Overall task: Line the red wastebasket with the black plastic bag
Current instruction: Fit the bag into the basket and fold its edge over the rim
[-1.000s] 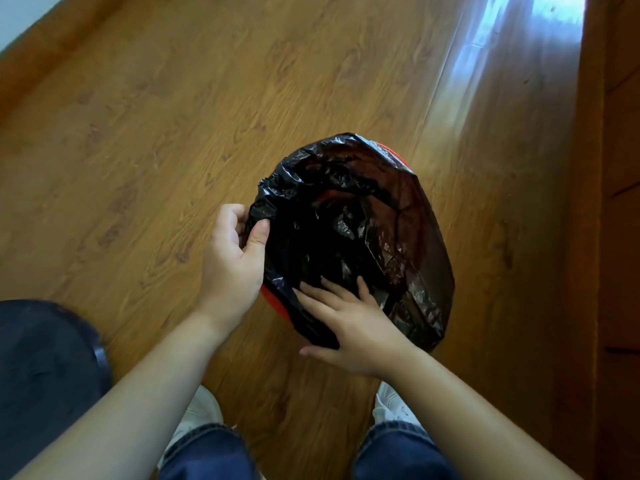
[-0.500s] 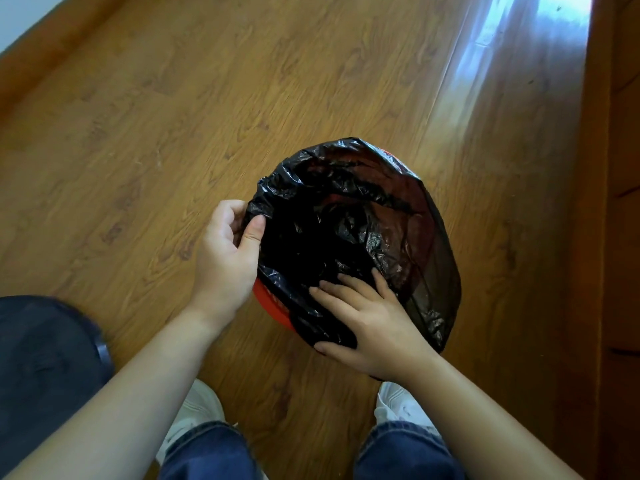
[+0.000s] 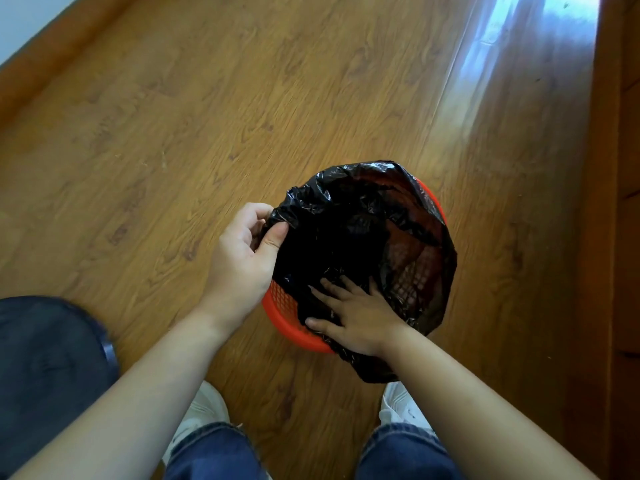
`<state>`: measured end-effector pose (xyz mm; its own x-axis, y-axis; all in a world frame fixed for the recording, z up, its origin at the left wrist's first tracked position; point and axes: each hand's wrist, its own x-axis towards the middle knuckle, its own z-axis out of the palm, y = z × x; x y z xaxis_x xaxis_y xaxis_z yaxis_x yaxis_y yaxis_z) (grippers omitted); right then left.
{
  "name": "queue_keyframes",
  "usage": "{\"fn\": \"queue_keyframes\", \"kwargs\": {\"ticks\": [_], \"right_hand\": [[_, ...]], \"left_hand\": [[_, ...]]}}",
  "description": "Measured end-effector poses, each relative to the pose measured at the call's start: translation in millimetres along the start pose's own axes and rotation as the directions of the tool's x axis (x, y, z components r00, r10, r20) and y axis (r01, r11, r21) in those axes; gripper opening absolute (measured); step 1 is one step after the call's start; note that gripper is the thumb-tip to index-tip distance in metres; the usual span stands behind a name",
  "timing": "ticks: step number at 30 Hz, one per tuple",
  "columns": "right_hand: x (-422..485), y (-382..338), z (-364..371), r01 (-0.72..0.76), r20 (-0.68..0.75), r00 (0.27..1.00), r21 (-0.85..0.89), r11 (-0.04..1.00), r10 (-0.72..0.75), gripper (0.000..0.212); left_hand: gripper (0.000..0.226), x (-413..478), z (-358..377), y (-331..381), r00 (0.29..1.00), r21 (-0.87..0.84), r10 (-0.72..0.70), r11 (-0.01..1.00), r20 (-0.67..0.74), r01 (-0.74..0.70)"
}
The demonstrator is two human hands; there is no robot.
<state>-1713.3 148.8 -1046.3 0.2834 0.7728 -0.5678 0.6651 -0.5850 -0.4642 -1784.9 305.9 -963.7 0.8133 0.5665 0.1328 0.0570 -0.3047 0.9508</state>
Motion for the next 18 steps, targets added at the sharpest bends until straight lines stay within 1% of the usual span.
{"fn": "queue_keyframes", "kwargs": {"ticks": [2,4,6,7,9,12,16,18], "right_hand": [[-9,-6,-1,0.034,-0.076,0.997,0.01,0.999,-0.033,0.073],[-25,-12,-1,0.081,-0.231,0.97,-0.005,0.997,-0.08,0.081],[-41,-15,0,0.096,-0.389,0.914,-0.078,0.992,-0.119,0.078],[-48,-15,0,0.077,-0.426,0.897,-0.111,0.991,-0.117,0.075],[-55,-14,0,0.015,-0.402,0.913,-0.155,0.988,-0.077,0.075],[-49,-9,8,-0.035,-0.273,0.962,-0.202,0.979,-0.022,0.075],[-25,0,13,-0.076,-0.153,0.987,-0.165,0.983,0.051,0.06],[-13,4,12,-0.084,-0.111,0.992,-0.182,0.98,0.065,0.056]], "left_hand": [[0.012,1,-2,-1,1.0,0.016,0.005,1.0,-0.014,-0.005],[0.011,2,-4,-2,1.0,0.03,0.003,1.0,-0.03,-0.002],[0.011,2,-5,-3,0.999,0.049,0.007,0.999,-0.04,-0.005],[0.01,2,-6,-3,0.999,0.055,0.007,0.999,-0.041,-0.005],[0.009,3,-7,-2,0.999,0.058,0.001,0.998,-0.047,0.002],[0.008,3,-8,-2,0.998,0.026,-0.029,0.999,-0.052,0.03],[0.011,0,-3,3,1.0,-0.001,-0.03,1.0,-0.002,0.03],[0.012,0,-1,6,0.999,-0.02,-0.035,0.999,0.014,0.036]]}}
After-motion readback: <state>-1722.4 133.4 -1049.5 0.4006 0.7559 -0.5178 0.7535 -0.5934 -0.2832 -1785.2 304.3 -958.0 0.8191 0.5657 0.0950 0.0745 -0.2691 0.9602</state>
